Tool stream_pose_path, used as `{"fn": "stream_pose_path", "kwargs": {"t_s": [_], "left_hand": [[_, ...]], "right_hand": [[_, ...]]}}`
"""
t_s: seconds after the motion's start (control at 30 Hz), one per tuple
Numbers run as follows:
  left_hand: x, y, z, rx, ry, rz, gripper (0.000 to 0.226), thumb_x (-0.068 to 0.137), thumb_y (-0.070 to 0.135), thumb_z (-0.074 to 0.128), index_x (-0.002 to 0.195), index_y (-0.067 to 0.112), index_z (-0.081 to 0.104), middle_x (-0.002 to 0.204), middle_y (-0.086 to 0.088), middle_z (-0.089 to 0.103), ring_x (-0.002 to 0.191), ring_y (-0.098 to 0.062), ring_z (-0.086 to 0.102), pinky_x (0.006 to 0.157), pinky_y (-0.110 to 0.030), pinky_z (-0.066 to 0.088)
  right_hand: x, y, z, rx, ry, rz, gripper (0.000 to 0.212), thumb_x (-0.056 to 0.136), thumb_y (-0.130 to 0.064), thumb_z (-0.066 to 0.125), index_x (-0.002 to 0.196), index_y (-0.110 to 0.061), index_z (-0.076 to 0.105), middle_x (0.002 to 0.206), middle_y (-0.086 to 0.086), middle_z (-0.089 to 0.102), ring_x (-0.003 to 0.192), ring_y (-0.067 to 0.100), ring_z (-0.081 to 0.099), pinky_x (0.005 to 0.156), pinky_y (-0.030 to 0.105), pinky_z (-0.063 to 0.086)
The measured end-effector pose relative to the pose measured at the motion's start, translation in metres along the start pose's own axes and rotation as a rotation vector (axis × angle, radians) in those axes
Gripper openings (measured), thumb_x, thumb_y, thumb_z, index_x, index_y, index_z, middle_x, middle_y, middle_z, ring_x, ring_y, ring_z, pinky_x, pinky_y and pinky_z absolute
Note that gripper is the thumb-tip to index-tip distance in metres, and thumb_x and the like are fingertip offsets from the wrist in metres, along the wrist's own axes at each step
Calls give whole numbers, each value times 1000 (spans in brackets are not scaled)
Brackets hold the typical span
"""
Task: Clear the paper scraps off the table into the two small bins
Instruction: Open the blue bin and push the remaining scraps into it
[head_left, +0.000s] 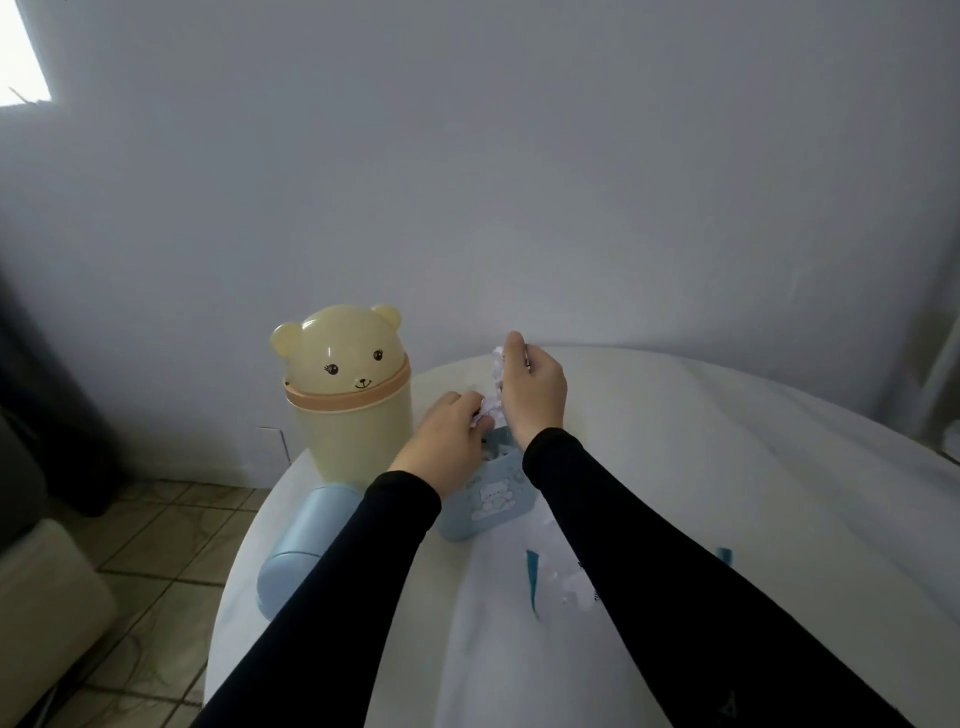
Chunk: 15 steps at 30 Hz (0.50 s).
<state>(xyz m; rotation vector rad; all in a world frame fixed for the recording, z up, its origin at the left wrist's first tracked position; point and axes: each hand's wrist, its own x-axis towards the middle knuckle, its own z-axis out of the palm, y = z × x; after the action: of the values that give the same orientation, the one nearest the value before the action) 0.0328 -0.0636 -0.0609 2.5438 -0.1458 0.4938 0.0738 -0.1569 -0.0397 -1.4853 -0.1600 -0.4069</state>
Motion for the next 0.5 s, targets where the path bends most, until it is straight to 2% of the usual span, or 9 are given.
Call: {"fn": "stream_pose_path", "kwargs": {"t_s": [0.03,0.1,0.13,0.2,0.23,0.3,0.37,0.43,0.5], "left_hand": [[0,0,0,0,-4,-3,16,95,12,45,80,10,42,77,-1,39,75,-20,38,60,-26,20],[-1,-1,0,-44,6,-9,19,92,8,47,75,13,41,77,-1,40,76,-20,39,60,-27,19],[-2,-2,1,-77,19,-10,18,91,7,47,74,14,42,77,0,41,78,-20,40,61,-27,20],[-3,-4,1,-147,35,-26,6,91,8,48,87,10,52,86,-2,49,84,-21,45,66,-26,28],[-4,-4,0,-168,40,-35,8,92,9,49,97,9,55,93,-4,53,89,-20,48,71,-26,32],[-5,-4,1,-201,40,-34,18,93,11,49,109,11,56,103,-4,56,96,-18,50,77,-27,39],[-6,-4,1,-235,53,-34,23,91,10,51,114,13,55,107,-1,56,100,-16,51,80,-26,40],[-7,-3,1,-269,80,-47,28,86,7,54,113,13,55,106,0,56,99,-15,51,74,-20,39],[-8,-2,0,-336,89,-69,33,82,4,55,114,13,54,107,-1,58,99,-14,53,69,-13,39]], "right_hand": [[-1,1,0,-24,-15,-3,50,98,-26,44,49,-20,35,40,-17,44,40,-1,44,47,13,32],[-2,5,1,-85,-60,-9,49,97,-28,45,55,-4,43,49,-11,48,42,4,42,47,15,34],[-3,7,2,-113,-83,-17,48,96,-29,46,61,4,46,55,0,48,45,8,40,49,19,34],[-4,7,3,-154,-110,-51,45,94,-28,48,66,8,45,64,20,49,54,22,43,50,24,34],[-3,7,2,-186,-129,-64,44,93,-28,49,65,7,45,68,24,54,58,27,47,50,23,33],[-3,5,-3,-264,-185,-83,42,92,-25,49,61,3,46,58,15,56,51,16,47,47,21,31],[-6,5,-9,-304,-240,-94,39,91,-18,50,56,-8,36,44,-3,38,41,6,36,42,17,27],[-10,11,-12,-342,-276,-130,36,89,-15,51,59,-10,33,52,-3,33,45,7,32,44,18,25],[-14,21,-14,-387,-287,-201,30,87,-13,55,63,-3,41,63,4,42,58,13,38,54,25,30]]}}
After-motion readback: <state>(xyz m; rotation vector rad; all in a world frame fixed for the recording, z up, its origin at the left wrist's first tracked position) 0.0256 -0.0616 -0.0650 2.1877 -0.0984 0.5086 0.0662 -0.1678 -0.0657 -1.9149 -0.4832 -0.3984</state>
